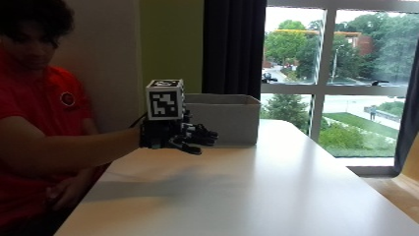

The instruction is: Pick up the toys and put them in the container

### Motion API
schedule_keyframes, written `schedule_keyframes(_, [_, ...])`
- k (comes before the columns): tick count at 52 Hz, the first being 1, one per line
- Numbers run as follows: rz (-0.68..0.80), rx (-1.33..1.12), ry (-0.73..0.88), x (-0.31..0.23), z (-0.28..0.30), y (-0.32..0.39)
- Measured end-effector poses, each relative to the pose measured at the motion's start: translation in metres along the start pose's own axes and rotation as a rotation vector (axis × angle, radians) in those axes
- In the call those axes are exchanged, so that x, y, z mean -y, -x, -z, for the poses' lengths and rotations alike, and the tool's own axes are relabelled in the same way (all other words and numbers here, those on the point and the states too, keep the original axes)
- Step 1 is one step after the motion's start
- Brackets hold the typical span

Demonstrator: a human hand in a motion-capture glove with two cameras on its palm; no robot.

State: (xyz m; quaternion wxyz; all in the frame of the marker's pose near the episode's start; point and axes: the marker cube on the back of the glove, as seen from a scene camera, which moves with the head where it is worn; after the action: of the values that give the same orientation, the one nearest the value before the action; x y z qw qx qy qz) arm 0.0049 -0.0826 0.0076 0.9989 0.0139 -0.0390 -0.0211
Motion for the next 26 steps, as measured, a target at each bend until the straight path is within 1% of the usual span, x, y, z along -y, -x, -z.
schedule_keyframes(11, [-0.013,0.082,-0.049,-0.012,-0.003,-0.01])
schedule_keyframes(19, [-0.032,0.072,-0.016,-0.012,-0.014,-0.007])
schedule_keyframes(26, [-0.01,0.046,-0.008,-0.014,-0.02,0.003])
